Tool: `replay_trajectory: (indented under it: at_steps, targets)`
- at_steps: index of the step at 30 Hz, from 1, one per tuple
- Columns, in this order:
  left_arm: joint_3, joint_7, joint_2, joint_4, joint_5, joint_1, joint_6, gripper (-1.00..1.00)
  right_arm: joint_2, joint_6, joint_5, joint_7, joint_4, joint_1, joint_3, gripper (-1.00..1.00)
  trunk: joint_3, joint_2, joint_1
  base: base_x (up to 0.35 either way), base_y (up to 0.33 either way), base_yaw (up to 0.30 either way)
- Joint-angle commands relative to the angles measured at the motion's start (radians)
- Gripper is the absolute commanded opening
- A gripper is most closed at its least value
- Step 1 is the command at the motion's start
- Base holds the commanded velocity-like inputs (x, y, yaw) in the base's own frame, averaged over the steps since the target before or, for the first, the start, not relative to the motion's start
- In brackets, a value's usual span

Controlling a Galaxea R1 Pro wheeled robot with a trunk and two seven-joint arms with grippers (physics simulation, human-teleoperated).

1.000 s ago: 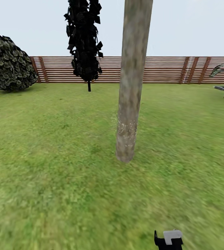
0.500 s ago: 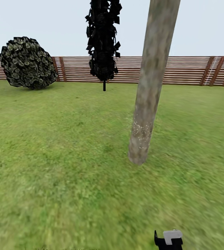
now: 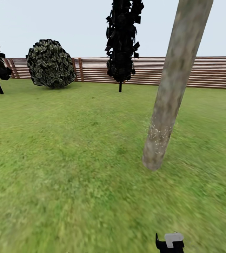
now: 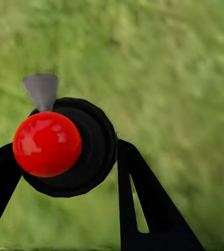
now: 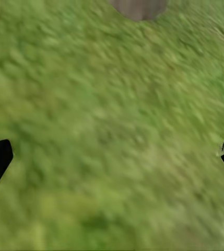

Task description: In the garden, pick up the pesticide atomizer on the floor and spray pesticide onto both trees until each tree trunk is fully covered.

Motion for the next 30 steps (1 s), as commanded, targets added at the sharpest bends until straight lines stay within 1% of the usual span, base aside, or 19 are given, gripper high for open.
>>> replay_trajectory:
  at_steps: [1,21,27,28,29,30]
  targets:
    - [0.0,0.0,0.0,0.0,0.0,0.0,0.0,-1.0,-0.001,0.0,0.0,0.0,0.0,0.0,0.0,1.0,0.0,0.0,0.0,0.0,0.0,0.28]
    - [0.0,0.0,0.0,0.0,0.0,0.0,0.0,-1.0,0.0,0.0,0.003,0.001,0.0,0.0,0.0,1.0,0.0,0.0,0.0,0.0,0.0,0.28]
    - [0.0,-0.001,0.0,0.0,0.0,0.0,-0.001,-1.0,-0.003,0.0,0.002,0.001,-0.001,0.0,0.0,1.0,0.0,0.0,0.0,0.0,0.0,0.28]
    - [0.0,-0.001,-0.011,-0.001,-0.001,0.0,-0.001,-1.0,-0.004,0.0,0.002,0.001,-0.001,0.0,0.0,1.0,0.0,0.0,0.0,0.0,0.0,0.28]
    - [0.002,0.0,-0.029,-0.006,0.001,0.0,-0.004,-1.0,-0.004,0.0,0.002,0.001,-0.001,0.0,0.0,1.0,0.0,0.0,0.0,0.0,0.0,0.28]
    - [0.004,0.003,-0.042,-0.012,0.003,-0.001,-0.004,-1.0,-0.004,0.0,0.002,0.001,-0.001,0.0,0.0,1.0,0.0,0.0,0.0,0.0,0.0,0.28]
